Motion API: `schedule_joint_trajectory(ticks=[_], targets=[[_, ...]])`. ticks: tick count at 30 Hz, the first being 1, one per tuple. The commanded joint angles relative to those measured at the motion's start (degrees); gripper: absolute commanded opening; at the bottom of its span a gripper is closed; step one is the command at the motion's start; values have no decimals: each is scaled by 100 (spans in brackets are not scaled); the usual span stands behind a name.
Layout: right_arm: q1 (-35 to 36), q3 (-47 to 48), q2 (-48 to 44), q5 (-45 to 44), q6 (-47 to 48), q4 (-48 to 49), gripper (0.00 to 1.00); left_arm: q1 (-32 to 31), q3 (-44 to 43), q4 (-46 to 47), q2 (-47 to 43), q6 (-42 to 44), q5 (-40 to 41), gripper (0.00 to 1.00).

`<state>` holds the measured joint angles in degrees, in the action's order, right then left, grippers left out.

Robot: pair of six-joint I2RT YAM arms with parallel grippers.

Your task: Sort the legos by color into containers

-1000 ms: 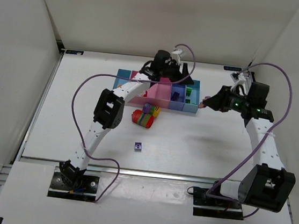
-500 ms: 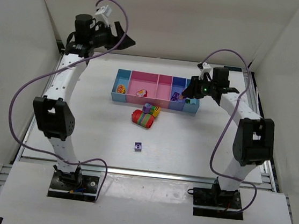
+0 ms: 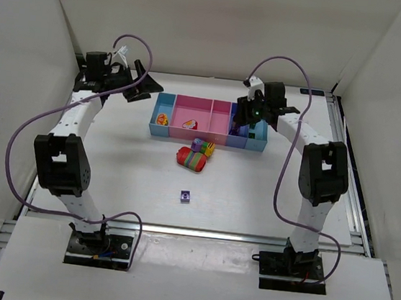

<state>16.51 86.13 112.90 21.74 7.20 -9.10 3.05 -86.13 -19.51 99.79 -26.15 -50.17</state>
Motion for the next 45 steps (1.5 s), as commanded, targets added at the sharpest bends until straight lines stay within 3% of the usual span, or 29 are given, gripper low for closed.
schedule_joint_trajectory(ticks=[1, 8, 10, 12, 15, 16, 20, 25, 30, 35, 39, 45], targets=[[133, 10, -128, -310, 282, 172, 55, 204, 148, 131, -574, -434, -194, 99], [98, -992, -1611, 461, 729, 436, 59, 503, 351, 377, -741, -531, -221, 100], [63, -1273, -2244, 1567, 1036, 129, 57, 539, 474, 448, -785, -435, -439, 99], [98, -1449, -2823, 2871, 1773, -640, 58, 556, 570, 413, -890, -234, -493, 99], [518, -1467, -3160, 3730, 3161, -1801, 60, 609, 640, 219, -1004, 4, -494, 99], [694, -1459, -3152, 3828, 3817, -2623, 60, 618, 676, 202, -1014, 66, -493, 99], [1748, -1704, -2906, 3523, 4325, -3212, 61, 653, 773, 79, -1137, 242, -362, 99], [2435, -2309, -2458, 2187, 3905, -1749, 65, 732, 650, -412, -1207, 733, -177, 99], [3049, -2592, -2132, 1168, 3798, -1086, 67, 881, 816, -537, -1277, 963, -28, 99], [3358, -2628, -1869, 623, 3604, -804, 69, 1013, 1141, -519, -1374, 1086, 69, 100], [3402, -2356, -1640, 612, 3595, -1014, 81, 1066, 1247, -493, -1366, 1147, 69, 99], [3420, -2100, -1368, 753, 3569, -1243, 82, 1215, 1221, -440, -1295, 1156, 8, 99]])
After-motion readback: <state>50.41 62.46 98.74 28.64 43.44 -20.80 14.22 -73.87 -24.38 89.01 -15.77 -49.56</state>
